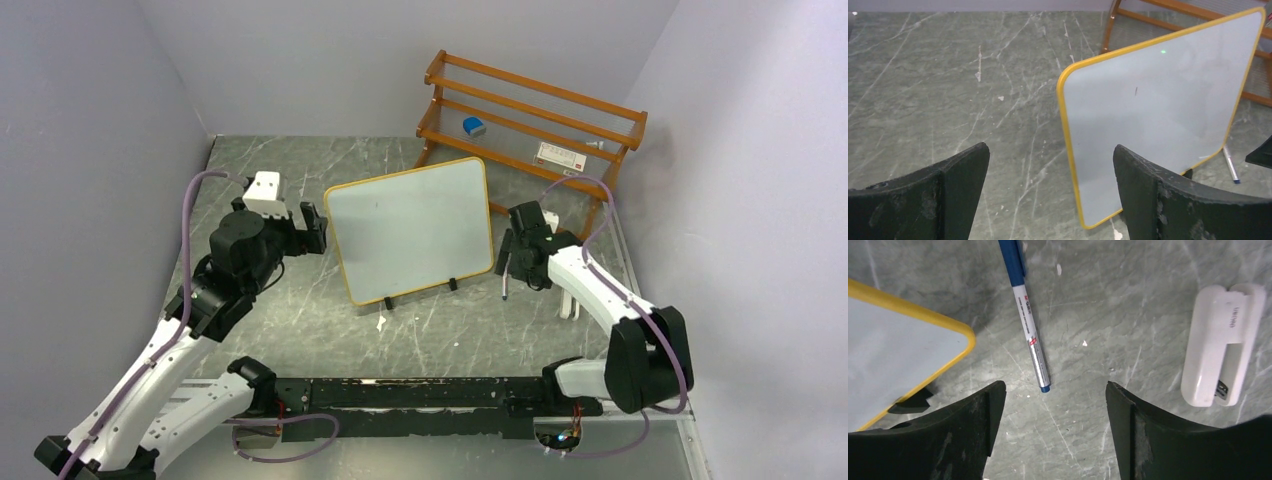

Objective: Write a sentence on the whiteboard
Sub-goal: Open the whiteboard marker at the center of the board.

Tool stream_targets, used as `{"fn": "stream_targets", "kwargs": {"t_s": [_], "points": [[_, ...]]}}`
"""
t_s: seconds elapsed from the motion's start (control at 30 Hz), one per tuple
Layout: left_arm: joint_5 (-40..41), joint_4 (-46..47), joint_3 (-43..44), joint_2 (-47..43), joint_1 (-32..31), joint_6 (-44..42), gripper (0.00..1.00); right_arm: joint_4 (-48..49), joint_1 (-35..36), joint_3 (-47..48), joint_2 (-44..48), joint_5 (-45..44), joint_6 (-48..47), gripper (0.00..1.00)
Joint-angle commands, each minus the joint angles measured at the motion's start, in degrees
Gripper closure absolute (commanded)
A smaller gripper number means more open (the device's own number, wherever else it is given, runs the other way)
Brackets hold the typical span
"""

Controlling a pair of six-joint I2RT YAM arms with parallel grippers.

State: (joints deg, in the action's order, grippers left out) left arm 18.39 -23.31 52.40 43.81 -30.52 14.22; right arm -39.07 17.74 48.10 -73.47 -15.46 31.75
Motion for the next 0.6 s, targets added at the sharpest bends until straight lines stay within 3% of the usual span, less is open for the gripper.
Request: {"fn": "stream_targets", "kwargs": {"t_s": [0.0,0.3,0.57], "points": [[1.3,3.4,-3.0,-2.4,0.9,-3.6,0.03,1.5,-0.4,-1.4,-3.6,3.4,0.4,0.26],[1.2,3.1,-3.8,-3.1,1.5,-3.3,0.04,5.7,-0.4,-1.1,-11.4,4.1,-0.4,0.48],[0.5,2.9,-3.9,-2.8,2.0,-3.2,0.04,9.0,-0.4,0.6,-17.7,3.5,-1.6,0.56]]}}
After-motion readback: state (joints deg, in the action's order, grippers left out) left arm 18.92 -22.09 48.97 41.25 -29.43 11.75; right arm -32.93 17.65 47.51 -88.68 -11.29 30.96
